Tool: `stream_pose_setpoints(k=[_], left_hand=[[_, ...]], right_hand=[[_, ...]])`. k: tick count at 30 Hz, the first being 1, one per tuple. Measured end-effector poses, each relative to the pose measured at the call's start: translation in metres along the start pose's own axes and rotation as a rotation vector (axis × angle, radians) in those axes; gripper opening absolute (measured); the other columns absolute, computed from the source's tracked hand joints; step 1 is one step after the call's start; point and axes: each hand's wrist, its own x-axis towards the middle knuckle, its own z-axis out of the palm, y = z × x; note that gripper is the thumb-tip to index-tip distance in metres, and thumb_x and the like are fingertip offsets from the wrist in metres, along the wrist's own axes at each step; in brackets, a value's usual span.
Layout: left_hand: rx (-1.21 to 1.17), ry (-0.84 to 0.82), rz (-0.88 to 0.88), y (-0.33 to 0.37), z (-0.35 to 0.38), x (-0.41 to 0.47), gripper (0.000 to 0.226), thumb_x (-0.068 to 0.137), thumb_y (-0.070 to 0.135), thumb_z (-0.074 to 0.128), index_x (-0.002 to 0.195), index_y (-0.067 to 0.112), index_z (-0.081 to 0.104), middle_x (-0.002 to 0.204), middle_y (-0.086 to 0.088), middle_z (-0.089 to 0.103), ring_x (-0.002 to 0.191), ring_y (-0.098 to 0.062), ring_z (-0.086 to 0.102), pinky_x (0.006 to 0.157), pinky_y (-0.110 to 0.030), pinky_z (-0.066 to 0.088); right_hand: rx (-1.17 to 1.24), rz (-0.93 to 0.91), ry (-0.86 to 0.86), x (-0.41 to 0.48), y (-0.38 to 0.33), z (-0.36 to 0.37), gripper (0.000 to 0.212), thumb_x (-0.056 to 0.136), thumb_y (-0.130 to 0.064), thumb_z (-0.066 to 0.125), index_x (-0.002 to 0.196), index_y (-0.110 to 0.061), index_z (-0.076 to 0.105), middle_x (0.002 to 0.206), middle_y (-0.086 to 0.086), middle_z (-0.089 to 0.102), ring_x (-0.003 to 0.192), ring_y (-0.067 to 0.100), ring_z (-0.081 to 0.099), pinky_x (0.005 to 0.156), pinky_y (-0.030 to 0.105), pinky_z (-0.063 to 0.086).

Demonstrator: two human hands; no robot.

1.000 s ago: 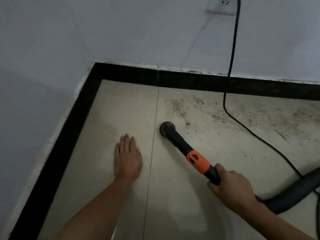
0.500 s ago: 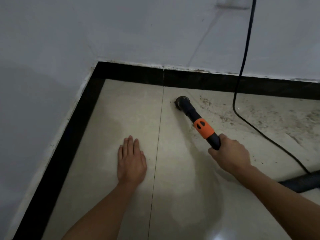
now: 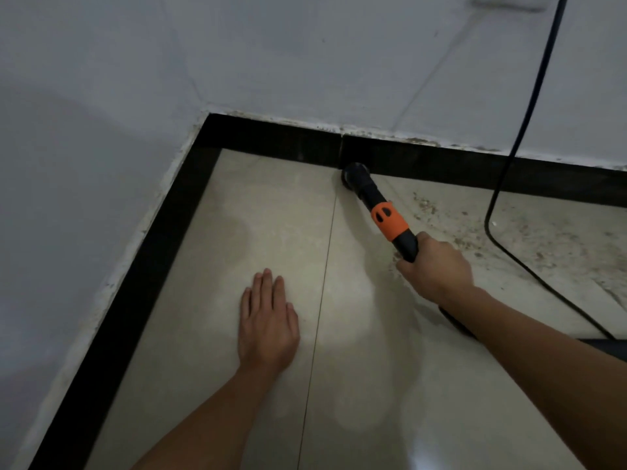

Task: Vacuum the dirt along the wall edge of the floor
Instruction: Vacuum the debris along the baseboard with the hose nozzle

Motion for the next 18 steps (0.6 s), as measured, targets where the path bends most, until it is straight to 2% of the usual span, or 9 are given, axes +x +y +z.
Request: stream_pose_setpoints(k=[4,6,8,9,12,15,18], left_hand=[[-0.015,0.019,0.005,0.000,-0.002,-0.001,0.056,0.093,0.029,0.033,0.142,0.005,0.044,0.152,-0.017,0.036,0.143,-0.029,0.030,0.117,-0.043,0.023],[-0.015,0.016,0.001,0.000,-0.002,0.000,0.056,0.093,0.029,0.032,0.141,0.004,0.046,0.151,-0.017,0.037,0.142,-0.029,0.031,0.116,-0.043,0.024],[-0.004,0.015,-0.004,0.001,-0.002,0.000,0.057,0.092,0.029,0.032,0.140,0.004,0.047,0.151,-0.017,0.038,0.141,-0.029,0.033,0.116,-0.044,0.025],[-0.001,0.016,-0.004,0.001,-0.002,0.000,0.057,0.092,0.029,0.030,0.140,0.004,0.048,0.150,-0.018,0.039,0.141,-0.030,0.034,0.116,-0.044,0.026],[-0.009,0.022,-0.005,0.002,-0.002,-0.001,0.060,0.091,0.031,0.026,0.138,0.002,0.050,0.149,-0.019,0.041,0.140,-0.031,0.036,0.114,-0.045,0.027],[-0.009,0.029,0.006,0.002,-0.002,-0.002,0.059,0.091,0.030,0.026,0.136,0.000,0.051,0.146,-0.021,0.043,0.137,-0.034,0.038,0.112,-0.047,0.029],[-0.005,0.035,0.010,0.001,-0.001,-0.002,0.058,0.091,0.029,0.028,0.135,0.000,0.051,0.145,-0.022,0.044,0.136,-0.035,0.039,0.112,-0.047,0.030]], right_hand=[[0.000,0.045,0.013,-0.001,0.017,-0.011,0.028,0.085,-0.038,0.068,0.102,-0.023,0.051,0.073,0.000,0.056,0.062,0.017,0.056,0.056,0.030,0.044],[0.051,0.112,-0.012,-0.005,0.033,-0.023,0.027,0.083,-0.034,0.070,0.101,-0.023,0.053,0.075,0.001,0.059,0.064,0.018,0.058,0.058,0.032,0.048],[0.152,0.187,-0.045,-0.011,0.050,-0.036,0.023,0.082,-0.029,0.072,0.096,-0.021,0.055,0.075,0.005,0.064,0.064,0.022,0.064,0.063,0.038,0.057],[0.214,0.218,-0.065,-0.014,0.057,-0.043,0.021,0.082,-0.026,0.073,0.092,-0.019,0.055,0.072,0.007,0.066,0.060,0.022,0.065,0.060,0.038,0.058],[0.488,0.295,-0.188,-0.020,0.070,-0.065,0.020,0.082,-0.015,0.073,0.094,-0.009,0.059,0.061,0.008,0.062,0.041,0.017,0.057,0.044,0.029,0.051],[0.742,0.386,-0.280,-0.022,0.070,-0.082,0.024,0.083,-0.008,0.071,0.102,-0.003,0.059,0.060,0.008,0.056,0.040,0.017,0.052,0.043,0.028,0.048],[0.780,0.389,-0.370,-0.026,0.064,-0.090,0.025,0.084,-0.008,0.070,0.105,-0.004,0.058,0.059,0.007,0.056,0.042,0.017,0.051,0.044,0.028,0.048]])
